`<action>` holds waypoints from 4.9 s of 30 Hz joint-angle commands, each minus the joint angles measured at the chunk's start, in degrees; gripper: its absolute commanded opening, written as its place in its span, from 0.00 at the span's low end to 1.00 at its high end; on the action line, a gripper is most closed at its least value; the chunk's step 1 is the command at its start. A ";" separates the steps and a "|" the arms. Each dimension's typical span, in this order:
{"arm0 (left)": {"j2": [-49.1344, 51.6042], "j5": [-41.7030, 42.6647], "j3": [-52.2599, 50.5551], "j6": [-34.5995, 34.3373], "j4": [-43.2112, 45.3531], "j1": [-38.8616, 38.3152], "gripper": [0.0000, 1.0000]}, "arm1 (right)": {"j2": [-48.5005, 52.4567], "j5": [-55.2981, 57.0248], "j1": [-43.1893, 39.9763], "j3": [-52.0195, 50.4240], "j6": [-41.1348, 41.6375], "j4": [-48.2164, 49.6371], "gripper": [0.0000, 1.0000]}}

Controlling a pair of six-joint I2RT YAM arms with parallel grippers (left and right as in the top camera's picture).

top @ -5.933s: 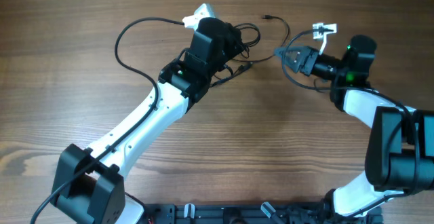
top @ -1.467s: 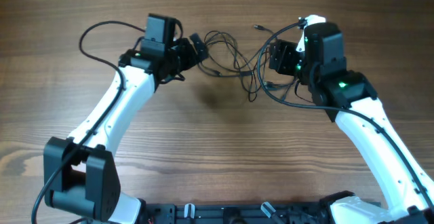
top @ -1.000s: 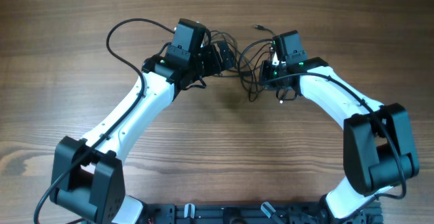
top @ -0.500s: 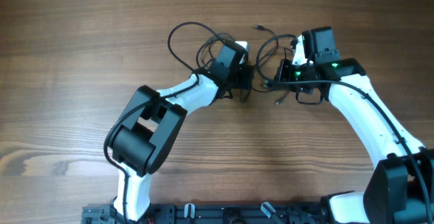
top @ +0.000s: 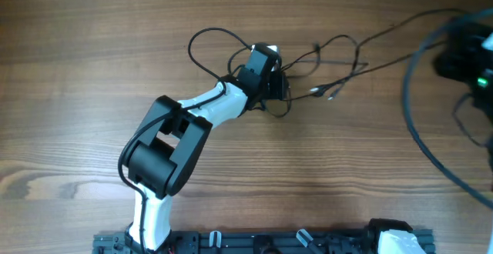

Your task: Untangle cables

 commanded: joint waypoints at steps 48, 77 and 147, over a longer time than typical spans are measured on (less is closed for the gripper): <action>-9.25 -3.91 -1.25 -12.04 -14.25 13.22 1.00 | 42.71 12.72 15.37 0.87 -1.25 -20.61 1.00; -6.95 -3.67 -1.27 -12.02 -12.79 9.33 1.00 | 39.28 -1.66 11.15 -31.95 3.89 25.59 1.00; -15.39 30.88 -1.77 10.73 -14.03 12.74 1.00 | 17.35 -11.43 15.10 -36.44 18.16 22.69 0.04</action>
